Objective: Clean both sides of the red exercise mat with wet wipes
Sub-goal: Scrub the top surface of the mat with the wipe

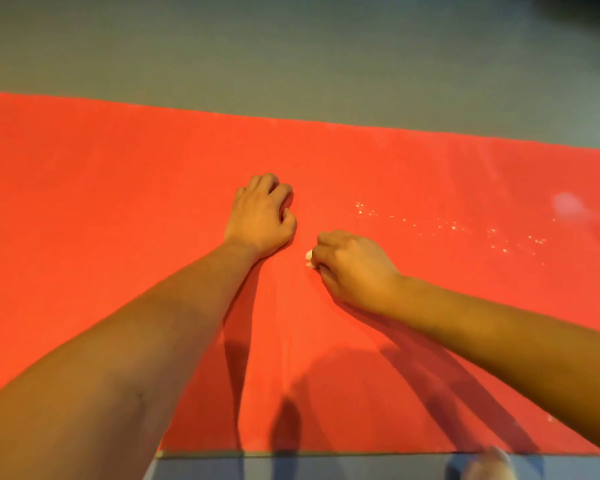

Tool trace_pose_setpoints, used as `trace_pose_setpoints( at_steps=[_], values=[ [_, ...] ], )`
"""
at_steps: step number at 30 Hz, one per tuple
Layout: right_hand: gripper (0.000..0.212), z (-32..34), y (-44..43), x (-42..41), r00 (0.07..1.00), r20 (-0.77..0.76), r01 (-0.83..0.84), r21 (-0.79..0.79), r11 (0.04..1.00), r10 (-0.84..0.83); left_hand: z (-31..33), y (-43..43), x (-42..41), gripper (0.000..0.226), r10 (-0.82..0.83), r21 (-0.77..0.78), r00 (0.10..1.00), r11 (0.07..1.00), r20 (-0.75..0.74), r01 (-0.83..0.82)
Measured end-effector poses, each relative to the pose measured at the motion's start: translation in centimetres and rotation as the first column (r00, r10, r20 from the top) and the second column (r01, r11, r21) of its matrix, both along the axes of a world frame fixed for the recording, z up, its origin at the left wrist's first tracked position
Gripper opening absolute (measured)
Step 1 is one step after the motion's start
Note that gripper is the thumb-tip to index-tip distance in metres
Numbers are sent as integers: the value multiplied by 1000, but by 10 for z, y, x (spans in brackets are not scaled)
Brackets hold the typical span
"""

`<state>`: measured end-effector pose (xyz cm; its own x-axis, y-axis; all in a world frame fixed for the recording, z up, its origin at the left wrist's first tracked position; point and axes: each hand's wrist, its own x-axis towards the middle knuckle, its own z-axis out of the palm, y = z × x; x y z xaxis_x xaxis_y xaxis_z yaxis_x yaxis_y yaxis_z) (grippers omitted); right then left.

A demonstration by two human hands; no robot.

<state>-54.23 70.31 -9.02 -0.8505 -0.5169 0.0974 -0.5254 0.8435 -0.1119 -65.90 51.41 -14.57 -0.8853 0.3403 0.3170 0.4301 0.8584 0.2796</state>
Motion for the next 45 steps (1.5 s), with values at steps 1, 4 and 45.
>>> trace_pose_setpoints(
  at_steps=[1,4,45],
  values=[
    [12,1,2,8,1000,15,-15,-6,1000,15,0,0,0,34,2,1,1000,1000,-6,-2],
    [17,1,4,-13,999,41,28,-6,1000,-27,-1,0,-1,30,-8,1,1000,1000,-21,8],
    [14,21,-27,148,983,158,66,193,979,-97,80,-16,220,38,-172,-523,932,788,320,325]
  ],
)
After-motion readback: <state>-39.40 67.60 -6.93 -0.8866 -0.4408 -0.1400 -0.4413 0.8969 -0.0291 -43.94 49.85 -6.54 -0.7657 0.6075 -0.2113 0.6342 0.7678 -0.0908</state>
